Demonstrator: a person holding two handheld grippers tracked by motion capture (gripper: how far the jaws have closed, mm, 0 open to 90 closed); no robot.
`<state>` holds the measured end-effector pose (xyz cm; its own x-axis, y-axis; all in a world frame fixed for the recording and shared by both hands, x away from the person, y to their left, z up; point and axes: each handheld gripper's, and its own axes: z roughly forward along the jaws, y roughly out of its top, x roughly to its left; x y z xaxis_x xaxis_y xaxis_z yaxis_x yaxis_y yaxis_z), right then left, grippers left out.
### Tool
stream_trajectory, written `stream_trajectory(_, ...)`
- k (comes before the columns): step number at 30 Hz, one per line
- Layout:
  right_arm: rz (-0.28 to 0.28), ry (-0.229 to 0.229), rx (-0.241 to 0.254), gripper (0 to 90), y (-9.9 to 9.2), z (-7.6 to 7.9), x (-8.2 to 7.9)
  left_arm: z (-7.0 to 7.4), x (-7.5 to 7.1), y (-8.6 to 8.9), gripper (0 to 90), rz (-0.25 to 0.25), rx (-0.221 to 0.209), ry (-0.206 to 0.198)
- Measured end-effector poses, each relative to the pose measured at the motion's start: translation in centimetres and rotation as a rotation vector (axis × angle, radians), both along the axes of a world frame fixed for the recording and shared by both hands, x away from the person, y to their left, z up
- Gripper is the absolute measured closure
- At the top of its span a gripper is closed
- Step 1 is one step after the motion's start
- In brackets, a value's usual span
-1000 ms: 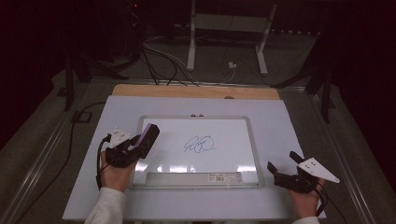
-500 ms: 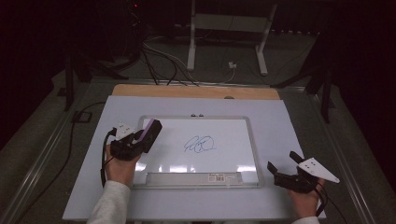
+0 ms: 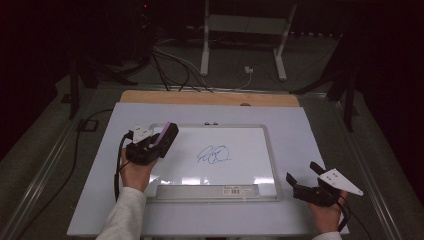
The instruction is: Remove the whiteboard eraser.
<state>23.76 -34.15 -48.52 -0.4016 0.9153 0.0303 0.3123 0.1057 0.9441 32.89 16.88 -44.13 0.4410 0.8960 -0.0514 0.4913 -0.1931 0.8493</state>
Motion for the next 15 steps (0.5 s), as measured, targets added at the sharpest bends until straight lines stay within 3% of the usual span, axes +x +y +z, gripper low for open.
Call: stream_trajectory(15, -0.002, 0.002, -0.005, 1.8, -0.1, 0.0, 0.0, -0.8, 1.8, -1.0, 64.7, 0.008, 0.017, 0.01)
